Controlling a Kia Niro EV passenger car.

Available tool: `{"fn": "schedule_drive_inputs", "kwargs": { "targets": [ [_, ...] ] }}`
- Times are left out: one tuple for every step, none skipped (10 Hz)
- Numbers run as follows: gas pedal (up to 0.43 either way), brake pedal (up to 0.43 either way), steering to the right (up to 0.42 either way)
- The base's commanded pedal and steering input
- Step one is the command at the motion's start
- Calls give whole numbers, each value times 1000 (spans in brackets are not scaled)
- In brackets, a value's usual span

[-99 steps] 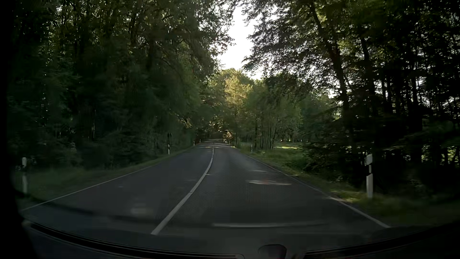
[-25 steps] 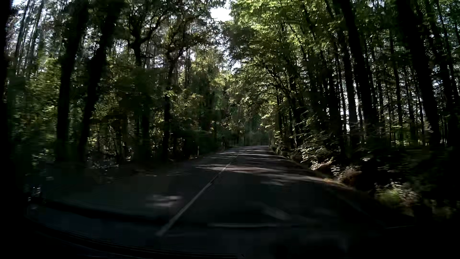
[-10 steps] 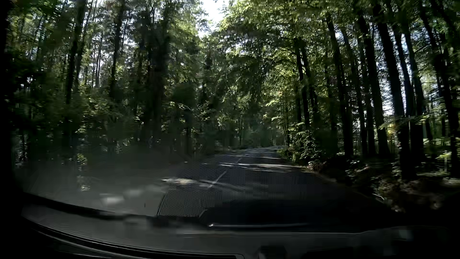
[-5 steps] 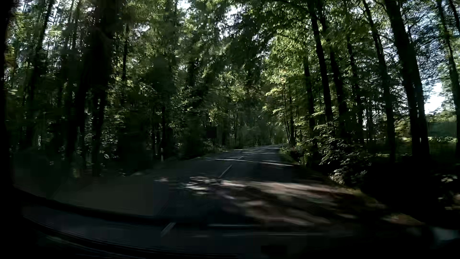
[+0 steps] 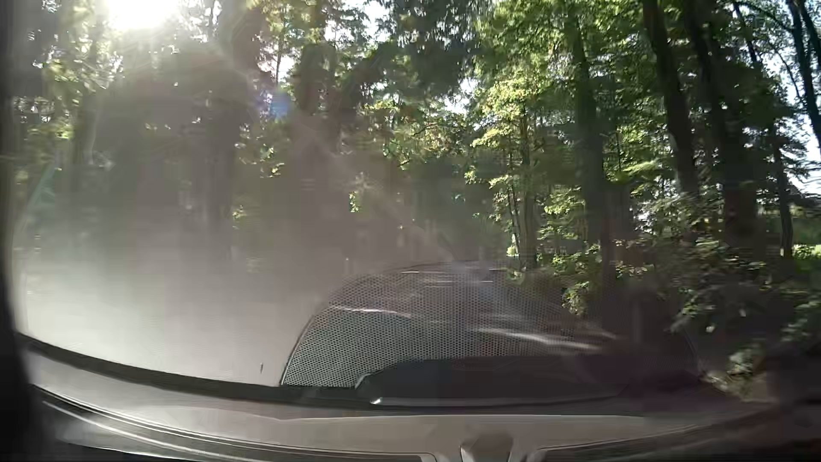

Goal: Follow the waypoints while adhering to traffic rules and regulations

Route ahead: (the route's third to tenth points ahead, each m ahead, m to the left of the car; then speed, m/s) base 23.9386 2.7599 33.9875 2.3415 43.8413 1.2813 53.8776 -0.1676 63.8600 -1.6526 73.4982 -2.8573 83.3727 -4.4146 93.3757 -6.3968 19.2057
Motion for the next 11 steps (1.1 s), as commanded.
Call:
{"fn": "schedule_drive_inputs", "kwargs": {
  "targets": [
    [260,6,14],
    [260,6,14],
    [260,6,14],
    [260,6,15],
    [260,6,15],
    [260,6,16],
    [260,6,16],
    [260,6,16],
    [260,6,16],
    [248,6,16],
    [248,6,16]
  ]
}}
